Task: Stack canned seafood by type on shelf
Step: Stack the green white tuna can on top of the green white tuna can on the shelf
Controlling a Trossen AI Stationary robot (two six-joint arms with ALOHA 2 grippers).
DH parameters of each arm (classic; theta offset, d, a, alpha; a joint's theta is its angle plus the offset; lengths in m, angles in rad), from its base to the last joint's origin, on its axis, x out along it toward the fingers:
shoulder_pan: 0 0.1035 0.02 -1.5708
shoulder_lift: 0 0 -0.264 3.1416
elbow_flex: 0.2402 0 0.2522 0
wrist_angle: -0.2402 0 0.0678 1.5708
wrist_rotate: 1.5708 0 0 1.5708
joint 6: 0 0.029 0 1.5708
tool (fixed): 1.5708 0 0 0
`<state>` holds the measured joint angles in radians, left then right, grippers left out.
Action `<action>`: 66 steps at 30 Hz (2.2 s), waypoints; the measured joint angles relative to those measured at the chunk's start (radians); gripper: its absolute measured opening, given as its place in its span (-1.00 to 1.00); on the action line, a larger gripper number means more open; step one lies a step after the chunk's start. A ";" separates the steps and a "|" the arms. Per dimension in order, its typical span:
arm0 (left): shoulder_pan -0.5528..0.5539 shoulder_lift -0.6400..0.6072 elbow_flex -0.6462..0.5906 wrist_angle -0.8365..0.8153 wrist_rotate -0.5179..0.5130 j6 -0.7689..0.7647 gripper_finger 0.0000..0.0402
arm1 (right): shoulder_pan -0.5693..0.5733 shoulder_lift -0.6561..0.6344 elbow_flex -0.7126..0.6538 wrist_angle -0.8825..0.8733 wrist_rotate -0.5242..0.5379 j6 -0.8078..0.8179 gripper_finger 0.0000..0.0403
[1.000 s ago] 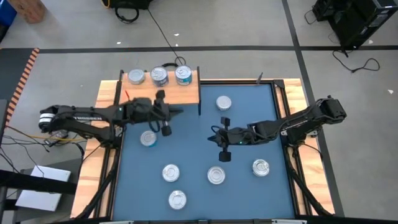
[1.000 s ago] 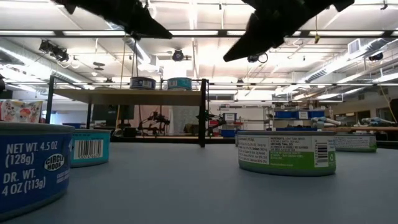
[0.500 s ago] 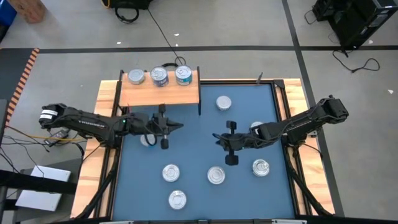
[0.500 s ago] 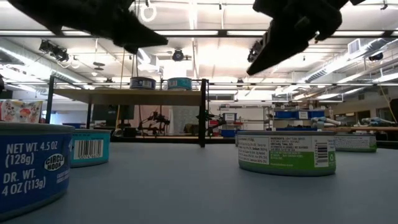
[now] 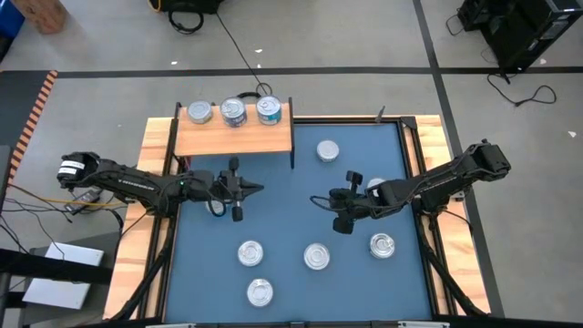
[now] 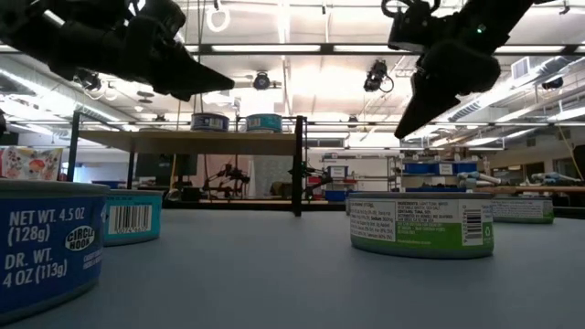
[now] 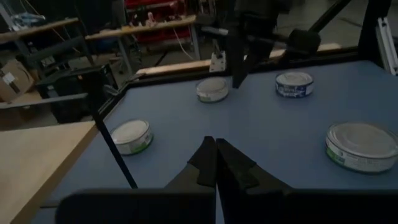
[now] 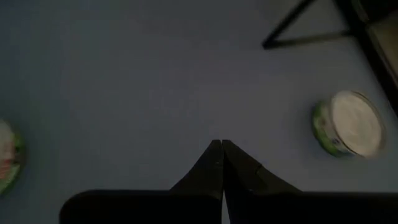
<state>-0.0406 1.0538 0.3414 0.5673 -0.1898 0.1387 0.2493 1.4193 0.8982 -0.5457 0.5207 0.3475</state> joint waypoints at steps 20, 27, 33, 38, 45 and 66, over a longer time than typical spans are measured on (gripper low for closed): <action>0.001 0.000 -0.019 0.042 0.000 0.019 -0.96 | -0.344 0.000 -0.003 -0.257 0.040 0.425 -0.98; -0.001 0.013 -0.019 0.047 0.019 0.043 -0.99 | -0.493 0.000 -0.003 -0.070 -0.088 0.215 -0.98; -0.002 0.101 -0.019 0.100 0.024 0.040 -0.99 | -0.588 0.000 -0.003 0.112 -0.149 0.062 -0.98; -0.002 0.195 -0.019 0.217 0.026 0.058 -0.99 | -0.624 0.003 -0.005 0.142 -0.175 0.036 -0.98; -0.001 0.289 -0.018 0.346 0.026 0.098 -0.99 | -0.658 0.003 -0.112 0.368 -0.300 0.010 -0.98; -0.001 0.311 -0.018 0.357 0.026 0.114 -0.99 | -0.718 0.003 -0.330 0.751 -0.290 -0.081 -0.98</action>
<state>-0.0414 1.3647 0.3233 0.9247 -0.1638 0.2529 -0.4683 1.4223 0.5686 0.2048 0.2310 0.2661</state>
